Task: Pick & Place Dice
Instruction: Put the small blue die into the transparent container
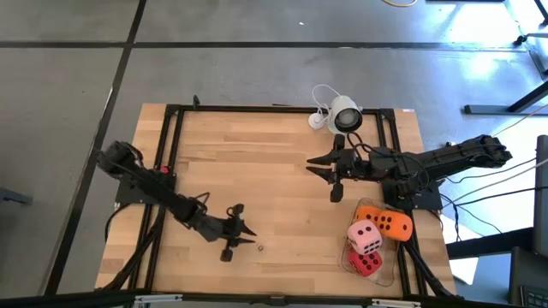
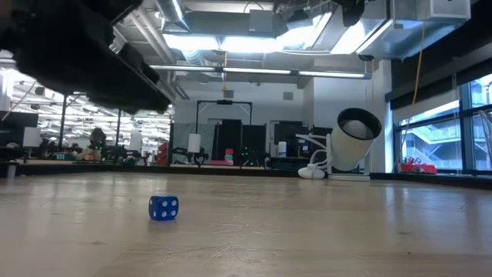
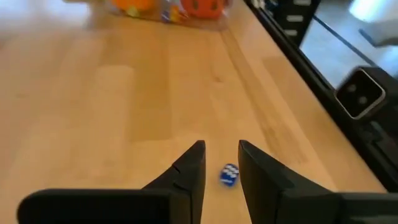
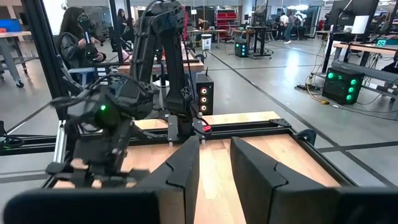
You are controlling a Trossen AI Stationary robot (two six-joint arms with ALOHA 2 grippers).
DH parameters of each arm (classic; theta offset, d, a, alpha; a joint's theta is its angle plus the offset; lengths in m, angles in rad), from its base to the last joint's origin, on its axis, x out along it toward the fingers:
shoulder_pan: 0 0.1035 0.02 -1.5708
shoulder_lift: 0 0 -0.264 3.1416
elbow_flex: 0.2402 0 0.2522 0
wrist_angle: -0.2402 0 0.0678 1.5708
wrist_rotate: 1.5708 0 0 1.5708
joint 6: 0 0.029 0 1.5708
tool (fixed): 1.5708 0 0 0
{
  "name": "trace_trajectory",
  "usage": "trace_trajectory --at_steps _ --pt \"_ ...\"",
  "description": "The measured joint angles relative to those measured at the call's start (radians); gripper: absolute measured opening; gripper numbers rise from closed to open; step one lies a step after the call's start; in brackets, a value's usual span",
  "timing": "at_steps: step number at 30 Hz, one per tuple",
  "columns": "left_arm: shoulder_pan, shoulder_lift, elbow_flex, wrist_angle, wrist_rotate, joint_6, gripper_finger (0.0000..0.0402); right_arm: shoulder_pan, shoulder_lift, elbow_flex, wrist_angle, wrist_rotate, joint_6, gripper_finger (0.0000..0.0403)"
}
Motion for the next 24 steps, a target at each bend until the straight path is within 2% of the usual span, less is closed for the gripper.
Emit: trace_trajectory --at_steps 3,7,13,18,24 --pt "0.000 0.065 0.047 0.000 0.044 0.003 0.0104 0.000 0.000 0.000 0.000 -0.001 0.000 0.0094" --pt "0.000 0.139 0.107 -0.004 0.095 0.039 0.0145 0.000 0.000 0.000 0.000 -0.004 0.000 0.0094" --pt "0.004 0.190 0.146 -0.012 0.110 0.027 0.0196 0.000 0.000 0.000 0.000 -0.011 0.002 0.0093" --pt "0.004 0.205 0.146 -0.019 0.107 0.027 0.0209 0.000 0.000 0.000 0.000 -0.011 0.019 0.0093" --pt "0.004 0.215 0.146 -0.052 0.081 0.027 0.0206 0.000 0.000 0.000 0.000 -0.011 0.025 0.0093"
